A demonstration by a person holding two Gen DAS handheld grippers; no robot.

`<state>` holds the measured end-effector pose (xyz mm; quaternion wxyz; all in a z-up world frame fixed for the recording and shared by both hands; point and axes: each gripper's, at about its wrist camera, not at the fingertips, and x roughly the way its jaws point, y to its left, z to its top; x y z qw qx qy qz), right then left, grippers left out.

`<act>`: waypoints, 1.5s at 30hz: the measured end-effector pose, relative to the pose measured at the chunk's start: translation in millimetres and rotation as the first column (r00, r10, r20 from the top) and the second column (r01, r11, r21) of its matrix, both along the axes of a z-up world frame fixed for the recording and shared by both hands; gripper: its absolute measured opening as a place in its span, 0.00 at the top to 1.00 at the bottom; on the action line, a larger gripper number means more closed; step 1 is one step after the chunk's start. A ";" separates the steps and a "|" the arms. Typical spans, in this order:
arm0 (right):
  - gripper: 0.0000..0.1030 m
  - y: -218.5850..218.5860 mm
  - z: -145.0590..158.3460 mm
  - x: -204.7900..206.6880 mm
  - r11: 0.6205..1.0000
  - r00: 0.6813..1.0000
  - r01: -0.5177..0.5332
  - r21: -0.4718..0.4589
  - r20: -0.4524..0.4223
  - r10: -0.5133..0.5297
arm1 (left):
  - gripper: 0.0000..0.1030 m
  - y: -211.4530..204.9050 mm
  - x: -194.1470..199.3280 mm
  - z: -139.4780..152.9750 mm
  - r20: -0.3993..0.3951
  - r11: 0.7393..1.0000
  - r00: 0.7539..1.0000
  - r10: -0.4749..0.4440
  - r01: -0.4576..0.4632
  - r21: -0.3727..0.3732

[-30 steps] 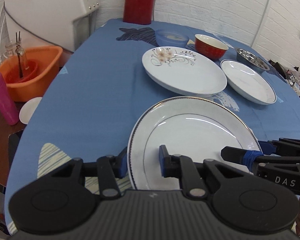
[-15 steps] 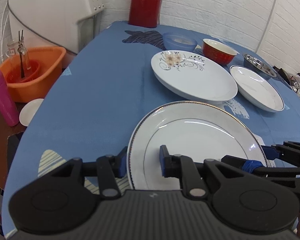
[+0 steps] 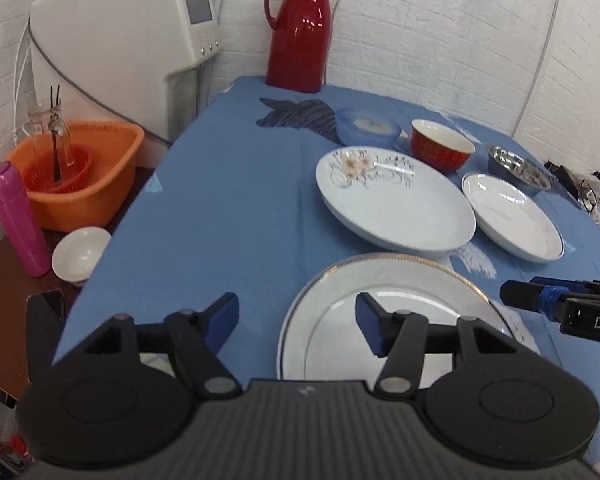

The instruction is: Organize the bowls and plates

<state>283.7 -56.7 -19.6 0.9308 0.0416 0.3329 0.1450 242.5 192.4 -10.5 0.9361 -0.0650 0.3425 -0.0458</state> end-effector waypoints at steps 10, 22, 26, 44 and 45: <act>0.62 -2.2 -24.7 83.3 0.985 0.977 0.049 0.166 -0.212 -0.013 | 0.41 5.5 108.0 16.8 -0.028 1.000 1.000 -0.004 0.005 0.012; 0.61 33.6 -24.9 108.6 0.991 0.971 -0.034 0.126 -0.229 0.062 | 0.39 21.3 137.3 13.1 -0.008 0.999 1.000 0.014 -0.014 0.050; 0.61 34.4 -23.5 120.0 1.000 0.983 -0.014 0.020 -0.183 0.017 | 0.38 17.6 152.2 8.8 -0.028 0.999 1.000 0.001 0.000 0.041; 0.51 39.3 -33.7 155.1 0.992 0.993 -0.070 -0.103 -0.107 0.058 | 0.38 -3.9 183.1 -26.2 -0.132 0.999 0.990 -0.044 0.041 -0.024; 0.55 40.6 -34.2 153.7 0.991 0.993 -0.077 -0.107 -0.096 0.067 | 0.40 -5.6 183.0 -26.4 -0.132 0.999 0.990 -0.043 0.041 -0.011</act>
